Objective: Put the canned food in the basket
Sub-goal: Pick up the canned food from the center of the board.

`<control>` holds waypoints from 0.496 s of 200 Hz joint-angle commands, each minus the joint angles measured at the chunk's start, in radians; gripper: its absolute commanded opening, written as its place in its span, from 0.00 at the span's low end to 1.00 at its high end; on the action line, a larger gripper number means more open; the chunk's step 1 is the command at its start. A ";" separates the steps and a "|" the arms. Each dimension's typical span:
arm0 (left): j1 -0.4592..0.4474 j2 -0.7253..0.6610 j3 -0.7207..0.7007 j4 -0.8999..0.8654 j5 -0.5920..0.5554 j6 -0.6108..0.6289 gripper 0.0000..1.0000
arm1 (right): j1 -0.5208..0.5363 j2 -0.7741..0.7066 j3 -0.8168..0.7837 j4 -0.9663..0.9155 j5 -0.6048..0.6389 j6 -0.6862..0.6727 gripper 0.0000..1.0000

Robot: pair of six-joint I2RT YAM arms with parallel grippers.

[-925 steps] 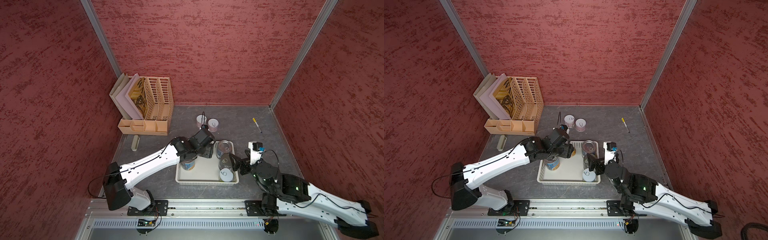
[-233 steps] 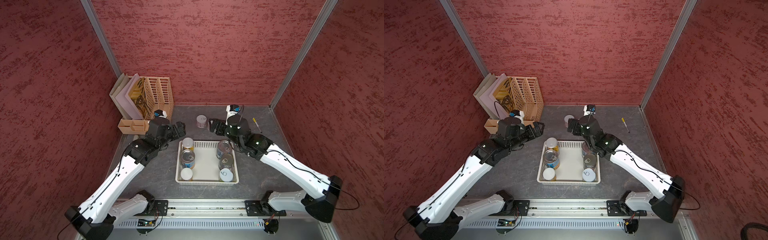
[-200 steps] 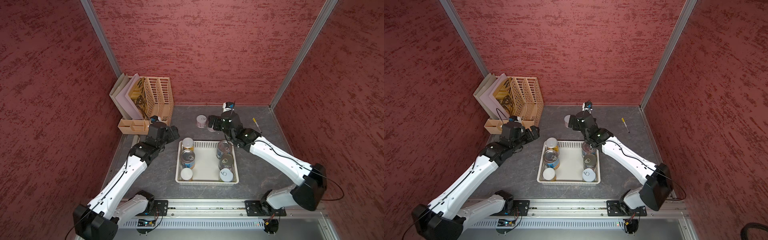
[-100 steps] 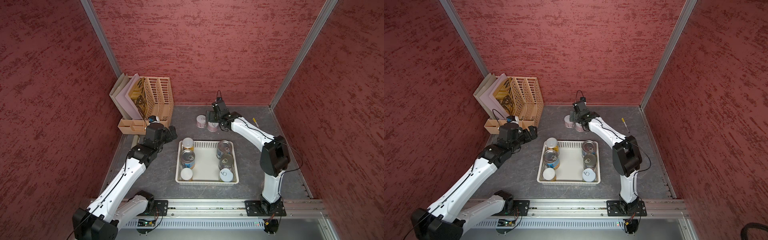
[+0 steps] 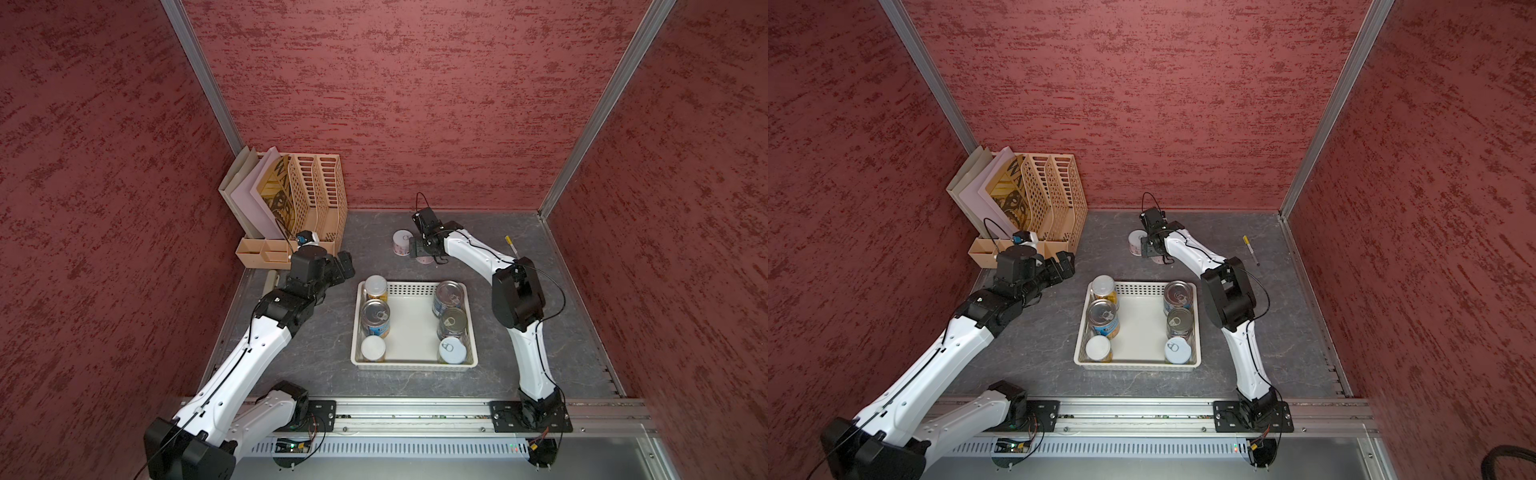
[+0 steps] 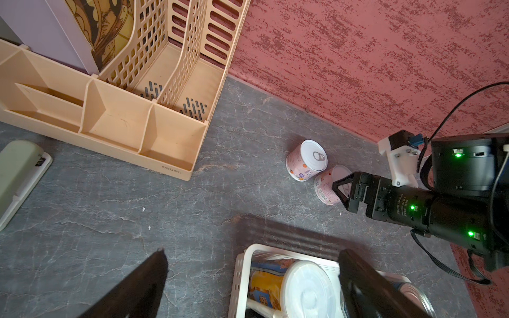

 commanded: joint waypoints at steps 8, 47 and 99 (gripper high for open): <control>0.008 -0.011 0.030 0.007 0.007 0.019 1.00 | -0.016 0.055 0.066 -0.048 0.027 -0.012 0.98; 0.010 -0.005 0.026 0.016 0.016 0.019 1.00 | -0.038 0.084 0.089 -0.050 -0.030 -0.008 0.98; 0.011 0.005 0.027 0.015 0.023 0.017 1.00 | -0.046 0.109 0.113 -0.051 -0.094 -0.021 0.98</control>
